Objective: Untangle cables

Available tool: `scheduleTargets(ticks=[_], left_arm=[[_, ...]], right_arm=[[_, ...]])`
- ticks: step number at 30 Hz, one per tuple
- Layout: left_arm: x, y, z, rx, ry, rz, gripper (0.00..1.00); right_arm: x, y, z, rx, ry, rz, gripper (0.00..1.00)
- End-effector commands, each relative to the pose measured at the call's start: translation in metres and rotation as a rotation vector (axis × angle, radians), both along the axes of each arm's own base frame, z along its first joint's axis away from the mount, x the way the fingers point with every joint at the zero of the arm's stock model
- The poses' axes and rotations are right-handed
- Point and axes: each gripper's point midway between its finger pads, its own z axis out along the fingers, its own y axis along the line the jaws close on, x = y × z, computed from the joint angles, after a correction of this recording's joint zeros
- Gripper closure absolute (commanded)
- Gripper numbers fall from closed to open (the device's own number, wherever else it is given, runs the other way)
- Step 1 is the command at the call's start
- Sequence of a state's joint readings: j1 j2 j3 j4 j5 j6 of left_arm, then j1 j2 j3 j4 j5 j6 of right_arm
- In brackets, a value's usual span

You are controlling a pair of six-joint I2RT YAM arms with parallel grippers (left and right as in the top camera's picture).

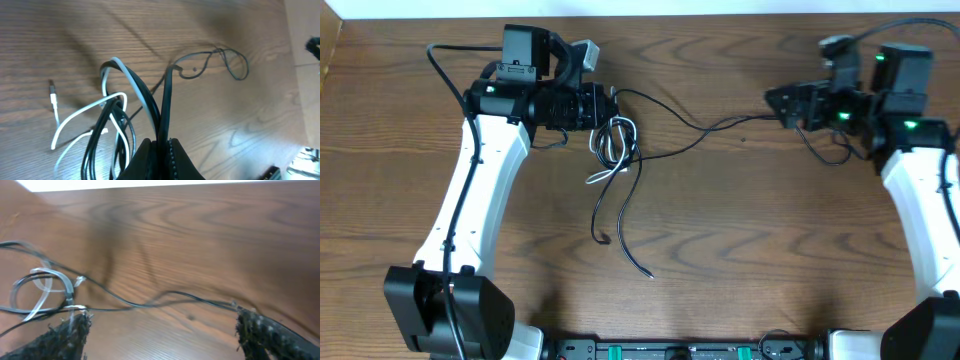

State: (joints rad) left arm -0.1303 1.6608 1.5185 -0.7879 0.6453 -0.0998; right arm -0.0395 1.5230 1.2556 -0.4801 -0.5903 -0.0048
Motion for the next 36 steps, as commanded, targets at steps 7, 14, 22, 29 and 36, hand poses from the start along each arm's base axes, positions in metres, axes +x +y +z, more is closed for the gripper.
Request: scheduleTargets(ticks=[7,14,22,29,36], left_arm=[[-0.01,-0.02,0.014,-0.042,-0.028,-0.074,0.92],[-0.01,-0.02,0.014,-0.043,-0.027,-0.074,0.93],[-0.013,-0.028,0.012,-0.034,-0.025,-0.09,0.92],[-0.013,-0.031,0.004,0.054,-0.04,-0.079,0.93],[-0.012,-0.032,-0.001,0.113,-0.054,-0.069,0.92]], right_arm=[[0.005,0.062,0.004,0.185,0.081,0.03,0.21],[0.016,0.087,-0.015,0.32,0.223,-0.043,0.27],[0.019,0.146,-0.014,0.487,0.318,-0.054,0.29],[0.014,0.176,-0.016,0.596,0.447,-0.192,0.28],[0.011,0.19,-0.01,0.68,0.514,-0.24,0.33]])
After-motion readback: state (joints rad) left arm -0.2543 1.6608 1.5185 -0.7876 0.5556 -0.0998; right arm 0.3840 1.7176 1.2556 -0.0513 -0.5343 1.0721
